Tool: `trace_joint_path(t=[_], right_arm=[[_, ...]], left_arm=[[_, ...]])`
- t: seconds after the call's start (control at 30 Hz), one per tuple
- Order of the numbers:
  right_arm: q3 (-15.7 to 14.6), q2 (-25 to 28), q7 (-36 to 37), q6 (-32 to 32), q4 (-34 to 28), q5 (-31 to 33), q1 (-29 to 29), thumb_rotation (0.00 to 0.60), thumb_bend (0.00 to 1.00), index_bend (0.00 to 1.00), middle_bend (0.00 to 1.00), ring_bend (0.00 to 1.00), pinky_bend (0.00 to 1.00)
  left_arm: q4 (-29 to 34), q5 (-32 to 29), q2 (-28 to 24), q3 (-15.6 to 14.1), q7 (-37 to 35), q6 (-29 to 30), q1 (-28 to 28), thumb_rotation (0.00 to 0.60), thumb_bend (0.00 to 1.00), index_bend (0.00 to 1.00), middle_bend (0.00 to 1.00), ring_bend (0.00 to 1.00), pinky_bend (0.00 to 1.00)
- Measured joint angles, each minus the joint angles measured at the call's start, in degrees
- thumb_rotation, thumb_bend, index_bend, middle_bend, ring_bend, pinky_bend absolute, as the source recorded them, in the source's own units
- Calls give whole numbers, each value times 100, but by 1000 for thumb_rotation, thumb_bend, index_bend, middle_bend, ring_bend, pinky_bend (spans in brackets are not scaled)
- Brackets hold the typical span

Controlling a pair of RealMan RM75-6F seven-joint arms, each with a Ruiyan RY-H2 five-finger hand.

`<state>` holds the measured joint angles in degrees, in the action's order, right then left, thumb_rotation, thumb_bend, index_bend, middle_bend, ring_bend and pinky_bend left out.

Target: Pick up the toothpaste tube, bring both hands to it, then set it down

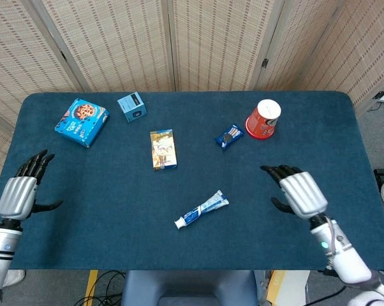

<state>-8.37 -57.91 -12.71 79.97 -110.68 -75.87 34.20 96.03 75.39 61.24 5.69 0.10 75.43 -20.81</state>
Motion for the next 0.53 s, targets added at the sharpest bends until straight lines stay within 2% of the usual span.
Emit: trace_joint_path(t=[0.27,0.53], right_arm=[[-294,92,820,1115,772,-809,-1310,600,294,162,308,255,365],[-348,17,1203,1567,1161,-1134,-2116,600,292,169,314,255,365]], left_arm=[[-22,107,-34,-134,130,492,443,600,0,27,20,57,161],[86,393,3,-308,262,1055,903,600,0,27,20,57,161]])
